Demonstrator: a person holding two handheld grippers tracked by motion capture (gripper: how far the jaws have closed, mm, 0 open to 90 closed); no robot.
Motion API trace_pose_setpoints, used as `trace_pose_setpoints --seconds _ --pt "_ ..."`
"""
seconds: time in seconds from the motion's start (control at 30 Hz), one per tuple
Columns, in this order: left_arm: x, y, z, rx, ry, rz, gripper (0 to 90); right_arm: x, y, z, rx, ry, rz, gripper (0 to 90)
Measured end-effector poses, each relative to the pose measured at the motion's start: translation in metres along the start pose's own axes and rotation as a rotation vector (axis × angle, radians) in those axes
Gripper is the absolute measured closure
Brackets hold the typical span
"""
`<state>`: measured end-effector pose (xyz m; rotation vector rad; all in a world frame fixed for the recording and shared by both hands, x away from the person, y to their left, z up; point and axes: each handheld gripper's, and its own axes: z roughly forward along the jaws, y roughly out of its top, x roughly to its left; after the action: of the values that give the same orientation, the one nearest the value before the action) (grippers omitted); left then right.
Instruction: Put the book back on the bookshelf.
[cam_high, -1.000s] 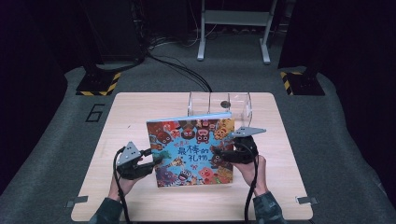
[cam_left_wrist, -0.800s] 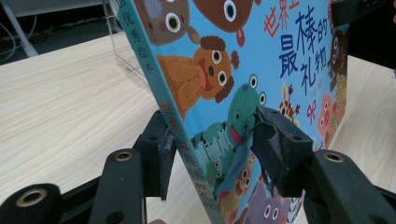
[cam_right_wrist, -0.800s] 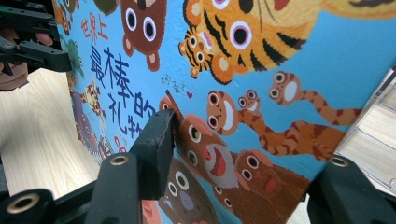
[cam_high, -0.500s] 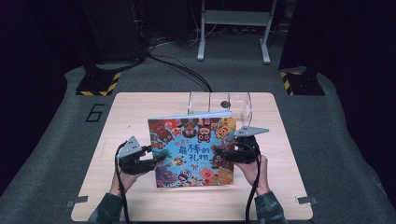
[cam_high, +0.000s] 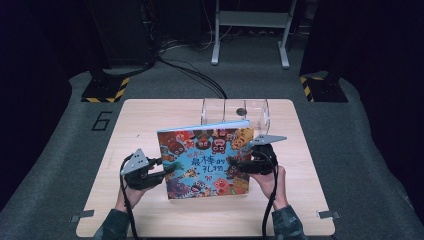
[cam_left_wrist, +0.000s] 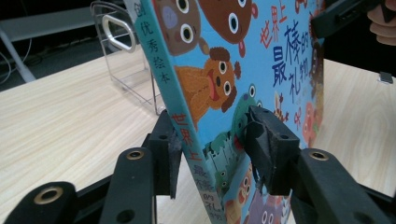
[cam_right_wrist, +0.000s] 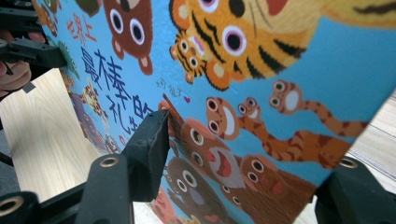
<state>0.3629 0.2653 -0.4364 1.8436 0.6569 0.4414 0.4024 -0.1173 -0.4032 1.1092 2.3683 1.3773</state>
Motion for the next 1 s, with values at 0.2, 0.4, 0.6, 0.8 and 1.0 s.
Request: trace_pose_setpoints --seconds 0.2,0.4,0.6,0.8,1.0 --pt "0.0 0.0 -0.001 -0.007 -0.017 0.013 60.2 0.001 0.001 -0.004 0.006 0.003 0.017 41.2" --pt "-0.004 0.0 0.001 0.007 -0.052 0.043 66.9 -0.002 0.0 -0.013 -0.006 0.01 0.016 39.4" --pt "-0.004 0.004 0.003 0.031 -0.069 0.059 67.3 -0.002 -0.002 -0.015 -0.011 -0.014 -0.006 38.6" --pt "-0.004 0.012 0.005 0.028 -0.082 0.048 57.9 0.0 0.0 -0.013 -0.013 -0.009 -0.02 39.1" --pt "0.0 0.017 0.005 0.006 -0.077 0.026 61.4 0.0 0.002 -0.008 -0.019 -0.005 -0.02 38.5"
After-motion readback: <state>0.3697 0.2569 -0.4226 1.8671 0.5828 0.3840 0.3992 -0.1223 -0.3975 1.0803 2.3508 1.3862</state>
